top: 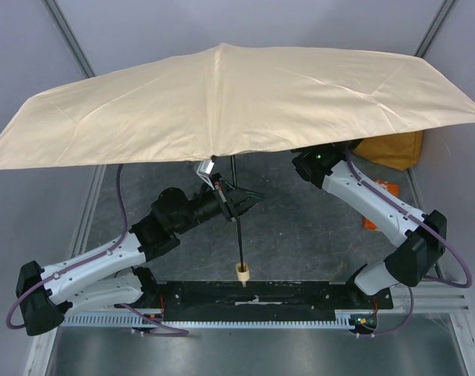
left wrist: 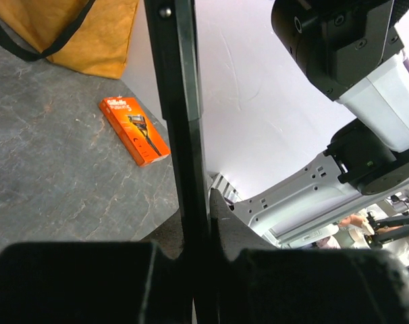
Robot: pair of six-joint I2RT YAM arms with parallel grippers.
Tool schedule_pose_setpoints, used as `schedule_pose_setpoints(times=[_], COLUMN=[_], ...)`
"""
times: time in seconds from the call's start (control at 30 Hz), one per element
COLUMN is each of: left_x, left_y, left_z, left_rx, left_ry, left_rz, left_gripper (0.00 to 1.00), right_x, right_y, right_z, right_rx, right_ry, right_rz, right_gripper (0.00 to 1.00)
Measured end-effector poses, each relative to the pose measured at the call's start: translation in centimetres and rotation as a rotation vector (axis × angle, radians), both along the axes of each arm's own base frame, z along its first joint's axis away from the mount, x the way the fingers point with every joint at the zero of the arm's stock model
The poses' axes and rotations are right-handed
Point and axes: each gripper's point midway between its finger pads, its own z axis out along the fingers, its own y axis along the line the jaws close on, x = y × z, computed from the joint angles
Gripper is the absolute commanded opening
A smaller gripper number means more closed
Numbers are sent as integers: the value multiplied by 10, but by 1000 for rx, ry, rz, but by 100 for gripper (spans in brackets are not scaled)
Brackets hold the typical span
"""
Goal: Put away the umbrella
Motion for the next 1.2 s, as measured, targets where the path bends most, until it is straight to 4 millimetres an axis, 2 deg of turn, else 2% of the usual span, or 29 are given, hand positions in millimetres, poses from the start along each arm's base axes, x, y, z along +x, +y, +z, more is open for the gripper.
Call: schedule_pose_setpoints(times=[0.23, 0.4, 0.47, 0.57, 0.67, 0.87, 1.03, 1.2], left_x=[-1, -2, -2, -1, -1, 1, 12, 20], left_y=[0, 3, 3, 4, 4, 4, 11, 20], left_z=[-9, -9, -9, -11, -8, -7, -13, -25], left_rx=[30, 34, 36, 41, 32, 34, 92, 209], left_ry=[19, 22, 23, 27, 23, 29, 62, 31], left_rz=[-5, 1, 2, 8, 7, 20, 99, 173], left_gripper=[2, 2, 2, 2, 2, 2, 2, 2], right_x=[22, 22, 22, 21, 21, 23, 32, 31], right_y=[3, 4, 4, 4, 6, 5, 2, -14], right_z=[-16, -16, -15, -13, -13, -13, -25, -34], right_rx=[-28, -32, -29, -24, -34, -51, -135, -159], right_ry=[36, 33, 30, 23, 5, 12, 139, 231], right_rz=[-55, -59, -58, -57, -57, -69, -108, -150], right_gripper=[56, 50, 39, 13, 0, 0, 0, 0])
